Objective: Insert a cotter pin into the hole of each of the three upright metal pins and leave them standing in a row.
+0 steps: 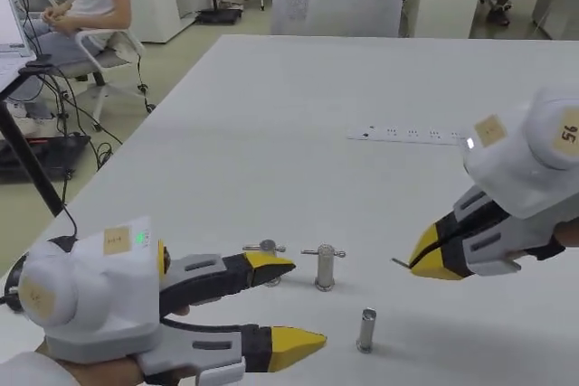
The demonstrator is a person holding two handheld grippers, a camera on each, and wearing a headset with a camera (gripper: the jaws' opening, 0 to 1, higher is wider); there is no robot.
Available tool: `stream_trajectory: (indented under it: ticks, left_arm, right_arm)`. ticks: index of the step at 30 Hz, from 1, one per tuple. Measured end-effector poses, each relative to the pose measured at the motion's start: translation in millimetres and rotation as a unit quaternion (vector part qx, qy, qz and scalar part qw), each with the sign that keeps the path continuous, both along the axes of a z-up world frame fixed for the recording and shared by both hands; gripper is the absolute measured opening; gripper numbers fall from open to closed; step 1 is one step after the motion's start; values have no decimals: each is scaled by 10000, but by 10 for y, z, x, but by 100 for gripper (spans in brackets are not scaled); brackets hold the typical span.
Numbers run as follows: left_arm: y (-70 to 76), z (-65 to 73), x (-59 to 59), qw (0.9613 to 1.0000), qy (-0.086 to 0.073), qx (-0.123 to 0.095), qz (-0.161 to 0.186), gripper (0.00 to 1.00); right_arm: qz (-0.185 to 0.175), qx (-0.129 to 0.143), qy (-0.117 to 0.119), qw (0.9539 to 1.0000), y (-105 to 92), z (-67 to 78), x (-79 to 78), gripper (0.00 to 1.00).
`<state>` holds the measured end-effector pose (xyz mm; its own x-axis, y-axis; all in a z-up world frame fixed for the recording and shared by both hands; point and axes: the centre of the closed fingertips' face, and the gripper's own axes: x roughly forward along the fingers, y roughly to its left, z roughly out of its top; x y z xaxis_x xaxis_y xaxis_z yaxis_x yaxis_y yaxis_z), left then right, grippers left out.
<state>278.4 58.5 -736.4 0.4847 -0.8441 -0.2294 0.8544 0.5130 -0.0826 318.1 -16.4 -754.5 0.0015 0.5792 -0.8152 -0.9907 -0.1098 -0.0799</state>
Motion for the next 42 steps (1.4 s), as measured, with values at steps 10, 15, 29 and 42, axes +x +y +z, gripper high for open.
stream_trajectory:
  ticks: [10,15,29,42]
  left_arm:
    - [-138,48,34,9998,-43,-10,-174,39]
    - [-212,82,47,9996,-109,-24,-249,35]
    - [-396,83,13,9980,-174,135,-594,19]
    - [-465,20,-6,9961,-215,372,-775,7]
  right_arm:
    - [300,-45,99,9995,153,73,-218,2]
    - [422,-75,111,9990,210,107,-272,2]
    - [635,-189,186,9976,272,98,-383,2]
    - [786,-282,207,9963,302,55,-455,2]
